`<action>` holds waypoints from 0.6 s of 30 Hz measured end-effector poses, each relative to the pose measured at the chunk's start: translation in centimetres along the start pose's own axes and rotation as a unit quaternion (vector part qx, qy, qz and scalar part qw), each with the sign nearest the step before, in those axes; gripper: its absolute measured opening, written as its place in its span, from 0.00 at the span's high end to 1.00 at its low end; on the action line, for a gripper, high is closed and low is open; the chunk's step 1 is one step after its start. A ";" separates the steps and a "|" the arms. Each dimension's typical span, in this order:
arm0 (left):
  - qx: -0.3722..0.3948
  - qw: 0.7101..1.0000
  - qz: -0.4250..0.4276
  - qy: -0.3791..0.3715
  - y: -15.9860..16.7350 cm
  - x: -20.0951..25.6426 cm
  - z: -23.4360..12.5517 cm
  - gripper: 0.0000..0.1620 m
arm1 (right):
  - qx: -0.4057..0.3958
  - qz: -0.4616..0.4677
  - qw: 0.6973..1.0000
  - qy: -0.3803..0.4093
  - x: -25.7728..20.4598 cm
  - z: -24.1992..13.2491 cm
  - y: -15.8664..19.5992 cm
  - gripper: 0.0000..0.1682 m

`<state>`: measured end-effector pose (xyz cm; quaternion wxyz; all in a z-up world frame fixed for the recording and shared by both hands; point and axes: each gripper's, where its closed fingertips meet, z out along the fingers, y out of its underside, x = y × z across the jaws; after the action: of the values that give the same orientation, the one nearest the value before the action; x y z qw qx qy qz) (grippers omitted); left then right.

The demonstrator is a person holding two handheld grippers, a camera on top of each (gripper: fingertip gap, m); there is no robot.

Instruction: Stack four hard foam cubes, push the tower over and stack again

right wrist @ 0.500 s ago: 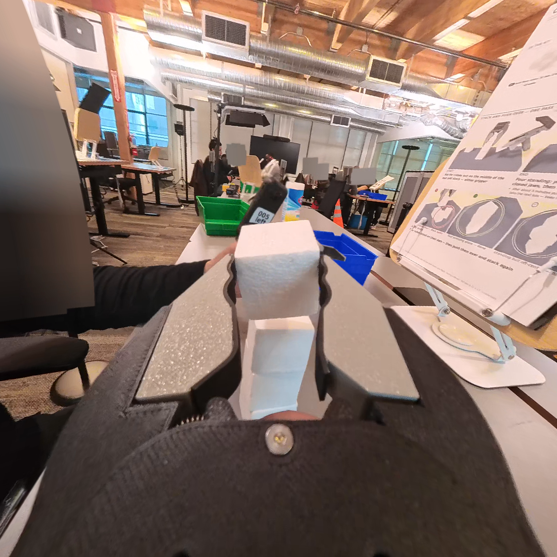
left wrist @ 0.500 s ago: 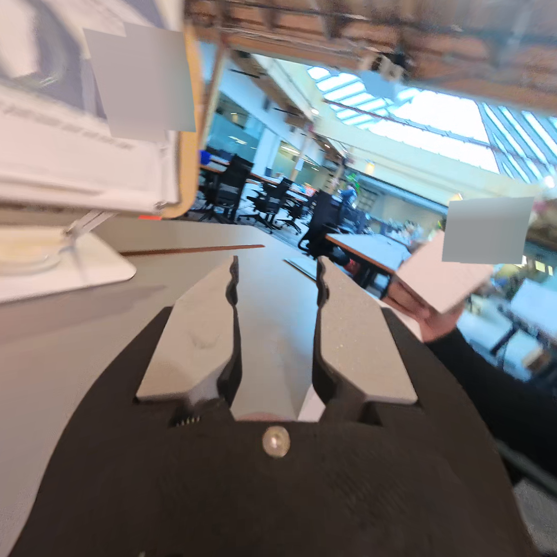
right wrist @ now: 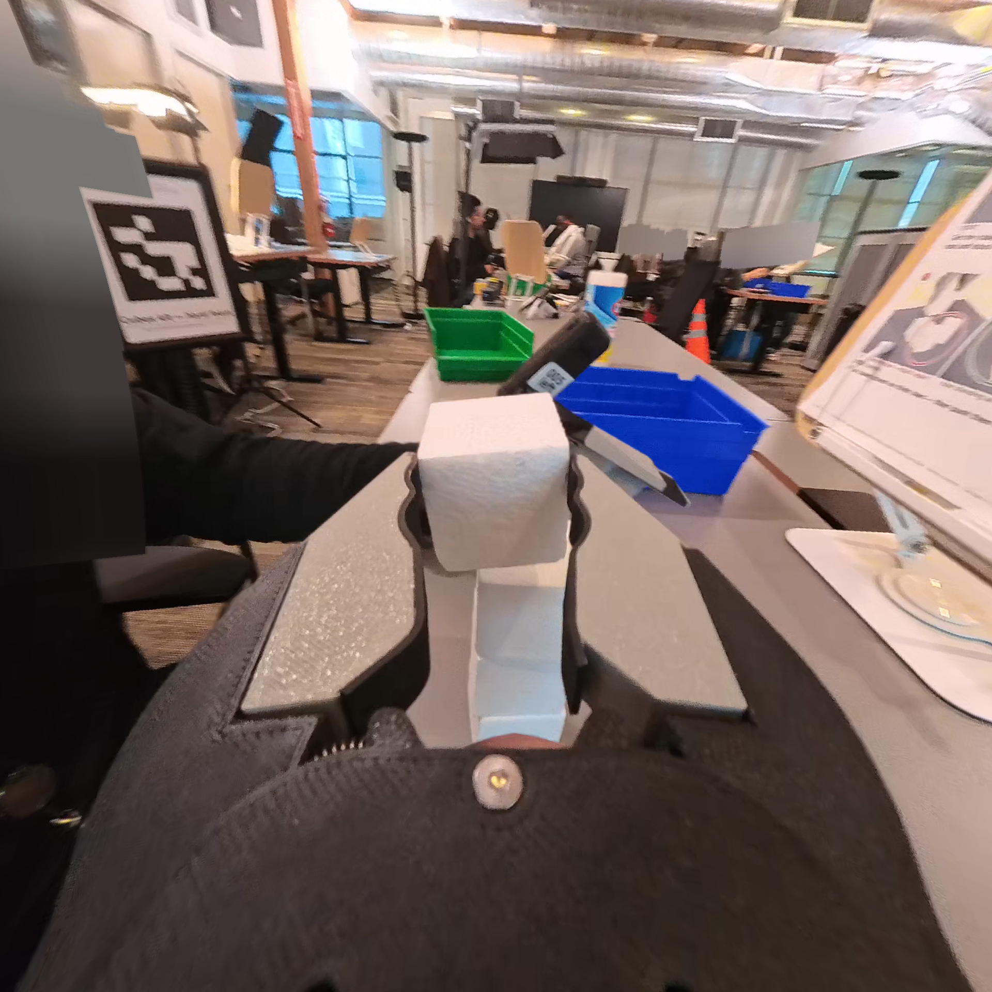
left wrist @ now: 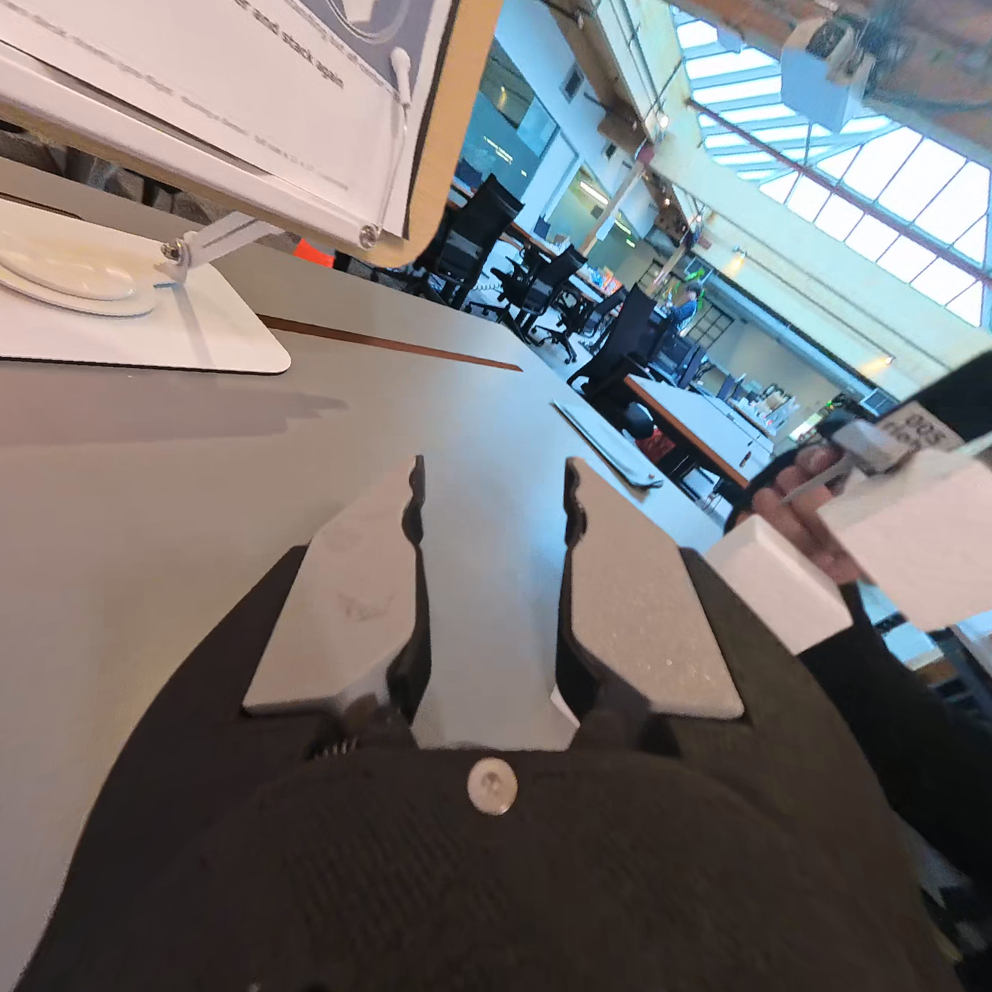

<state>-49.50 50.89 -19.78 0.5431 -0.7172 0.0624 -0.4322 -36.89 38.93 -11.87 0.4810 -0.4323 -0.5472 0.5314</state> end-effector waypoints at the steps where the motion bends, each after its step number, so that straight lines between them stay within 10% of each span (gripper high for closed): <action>1: -0.007 1.000 0.005 0.002 0.2 0.1 0.1 0.68 | 0.008 0.013 1.000 -0.016 0.1 -0.1 -0.3 0.69; 18: -0.032 0.999 -0.004 0.026 1.3 1.1 0.7 0.65 | 0.015 0.057 0.998 -0.031 2.1 0.2 1.0 0.69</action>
<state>-47.84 50.25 -20.22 0.5162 -0.7233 0.0875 -0.4502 -37.43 41.05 -12.76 0.4393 -0.4388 -0.5281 0.5793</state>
